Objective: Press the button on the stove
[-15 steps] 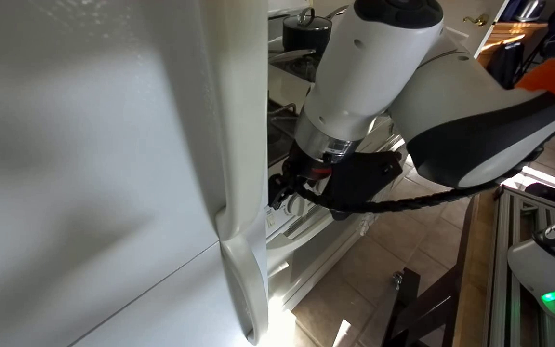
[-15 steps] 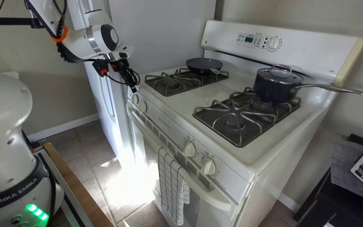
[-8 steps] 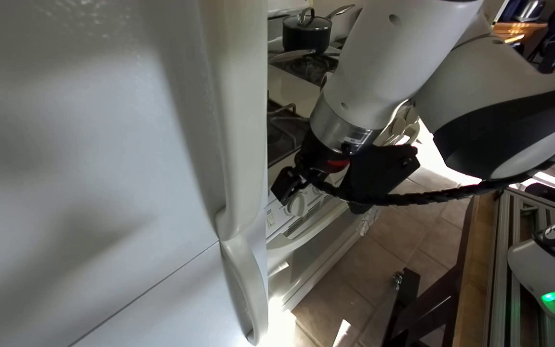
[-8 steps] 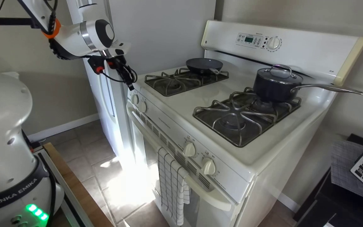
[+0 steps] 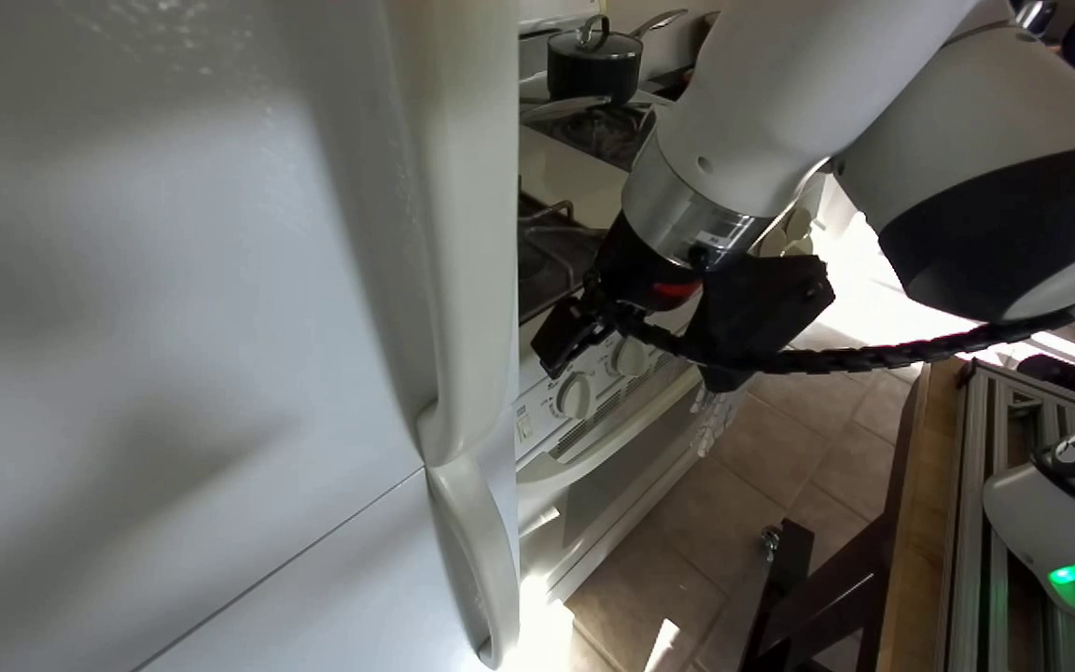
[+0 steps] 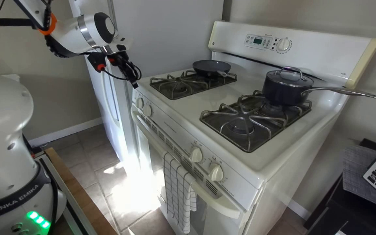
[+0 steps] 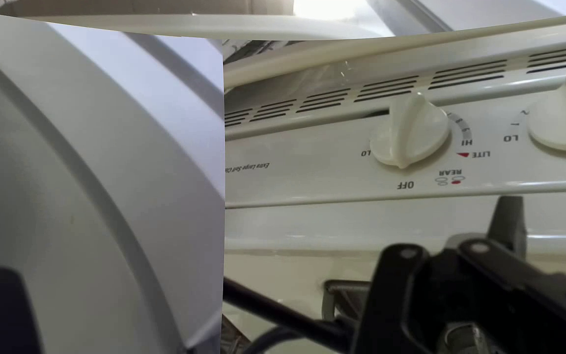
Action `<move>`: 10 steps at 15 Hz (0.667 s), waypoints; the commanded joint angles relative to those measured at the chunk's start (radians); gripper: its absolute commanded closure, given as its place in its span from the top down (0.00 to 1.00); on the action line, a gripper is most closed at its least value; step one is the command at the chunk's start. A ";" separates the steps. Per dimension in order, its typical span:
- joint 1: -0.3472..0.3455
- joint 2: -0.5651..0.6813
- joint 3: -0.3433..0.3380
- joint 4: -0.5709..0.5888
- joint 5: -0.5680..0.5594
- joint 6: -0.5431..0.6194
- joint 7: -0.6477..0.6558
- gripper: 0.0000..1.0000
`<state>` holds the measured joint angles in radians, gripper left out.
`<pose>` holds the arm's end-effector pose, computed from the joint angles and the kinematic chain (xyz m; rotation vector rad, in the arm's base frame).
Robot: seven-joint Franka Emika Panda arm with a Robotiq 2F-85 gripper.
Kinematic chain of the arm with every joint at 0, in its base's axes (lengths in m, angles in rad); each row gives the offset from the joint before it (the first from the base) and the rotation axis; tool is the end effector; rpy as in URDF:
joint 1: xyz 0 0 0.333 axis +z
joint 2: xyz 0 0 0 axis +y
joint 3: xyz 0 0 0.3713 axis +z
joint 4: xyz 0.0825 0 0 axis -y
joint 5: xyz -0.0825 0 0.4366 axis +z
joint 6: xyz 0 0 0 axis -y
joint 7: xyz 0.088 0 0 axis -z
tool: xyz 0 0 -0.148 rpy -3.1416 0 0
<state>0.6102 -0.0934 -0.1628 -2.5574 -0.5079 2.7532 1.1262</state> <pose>0.4537 0.2323 0.3027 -3.0377 0.3603 -0.5739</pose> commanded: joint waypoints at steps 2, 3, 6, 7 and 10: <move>-0.095 -0.076 0.092 -0.045 -0.032 -0.026 0.009 1.00; -0.120 -0.084 0.114 -0.049 -0.031 -0.024 0.005 1.00; -0.245 -0.053 0.244 -0.024 0.036 0.005 -0.040 1.00; -0.244 -0.053 0.244 -0.023 0.036 0.005 -0.040 1.00; -0.114 -0.047 0.110 -0.019 -0.008 -0.003 -0.007 1.00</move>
<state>0.4966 -0.1404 -0.0525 -2.5767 -0.5158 2.7506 1.1190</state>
